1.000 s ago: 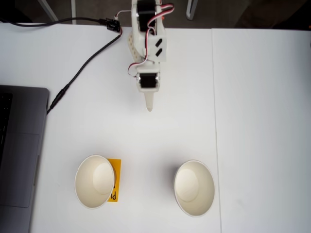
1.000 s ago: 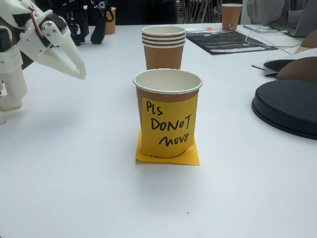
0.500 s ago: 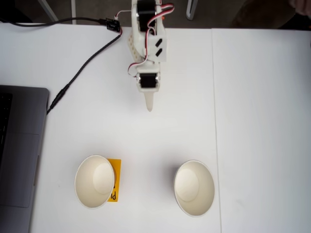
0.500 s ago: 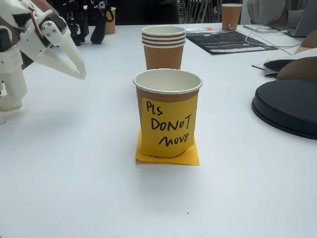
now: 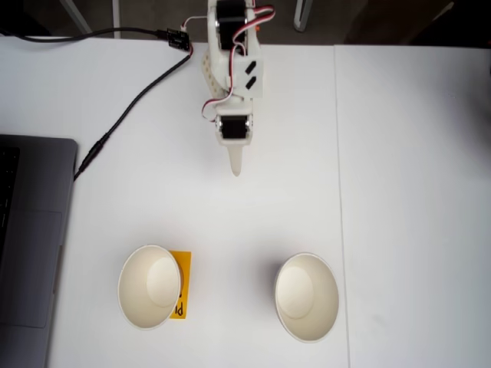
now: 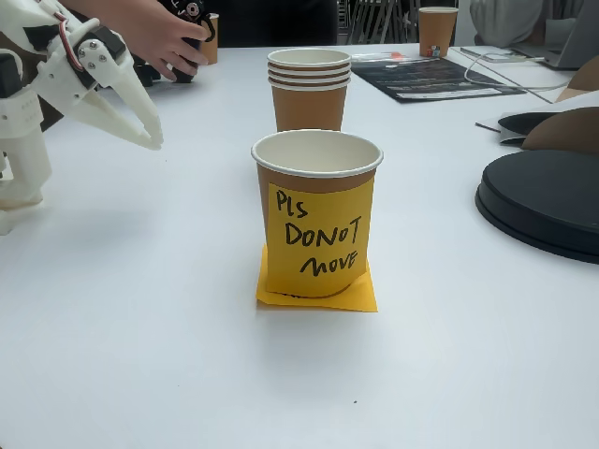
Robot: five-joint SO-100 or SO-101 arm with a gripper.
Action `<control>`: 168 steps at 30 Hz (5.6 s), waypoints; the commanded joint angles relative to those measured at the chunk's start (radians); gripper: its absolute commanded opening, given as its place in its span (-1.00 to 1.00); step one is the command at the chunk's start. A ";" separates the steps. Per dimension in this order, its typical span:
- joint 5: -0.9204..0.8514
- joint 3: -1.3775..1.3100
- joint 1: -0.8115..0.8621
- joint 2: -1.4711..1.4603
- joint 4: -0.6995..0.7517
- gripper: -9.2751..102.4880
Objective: Pickup cup and make a pile of cup.
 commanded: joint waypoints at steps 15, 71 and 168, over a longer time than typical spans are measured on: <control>-0.002 -0.020 0.009 0.000 -0.015 -0.95; -0.011 -1.365 0.399 -1.284 0.006 -0.46; 0.006 -1.940 0.436 -2.109 0.350 -0.46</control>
